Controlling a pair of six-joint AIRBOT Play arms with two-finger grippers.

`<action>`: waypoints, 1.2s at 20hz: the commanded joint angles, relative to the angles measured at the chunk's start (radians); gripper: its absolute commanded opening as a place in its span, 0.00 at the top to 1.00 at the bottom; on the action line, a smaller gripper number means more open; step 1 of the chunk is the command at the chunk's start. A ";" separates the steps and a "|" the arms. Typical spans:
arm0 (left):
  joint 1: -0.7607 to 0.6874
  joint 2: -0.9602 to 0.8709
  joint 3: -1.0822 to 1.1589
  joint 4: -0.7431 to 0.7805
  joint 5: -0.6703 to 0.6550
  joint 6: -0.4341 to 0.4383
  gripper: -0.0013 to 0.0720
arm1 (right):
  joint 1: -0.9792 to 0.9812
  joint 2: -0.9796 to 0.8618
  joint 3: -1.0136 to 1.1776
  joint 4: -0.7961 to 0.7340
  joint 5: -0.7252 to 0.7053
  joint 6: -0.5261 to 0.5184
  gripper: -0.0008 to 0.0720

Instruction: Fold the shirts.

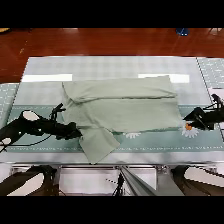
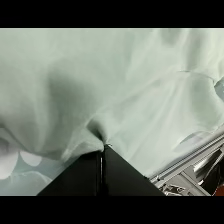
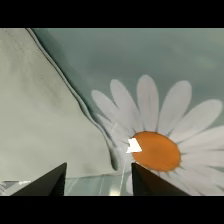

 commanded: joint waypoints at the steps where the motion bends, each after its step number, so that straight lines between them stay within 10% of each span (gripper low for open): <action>1: 0.001 0.001 0.011 -0.002 -0.002 0.000 0.94 | 0.074 0.000 -0.060 0.023 -0.088 0.019 0.31; 4: 0.001 0.001 0.052 -0.002 -0.001 0.000 0.94 | 0.140 0.000 -0.061 0.025 -0.117 0.056 0.44; 9: 0.001 0.001 0.166 -0.002 -0.011 0.000 0.94 | 0.146 0.000 -0.053 0.025 -0.047 0.053 0.95; 14: 0.014 0.011 0.369 -0.002 -0.124 0.015 0.94 | 0.146 0.050 0.119 0.264 0.029 -0.055 0.95; 24: 0.078 -0.129 0.695 -0.035 0.062 -0.004 0.94 | 0.363 -0.007 0.396 0.364 -0.523 0.026 0.96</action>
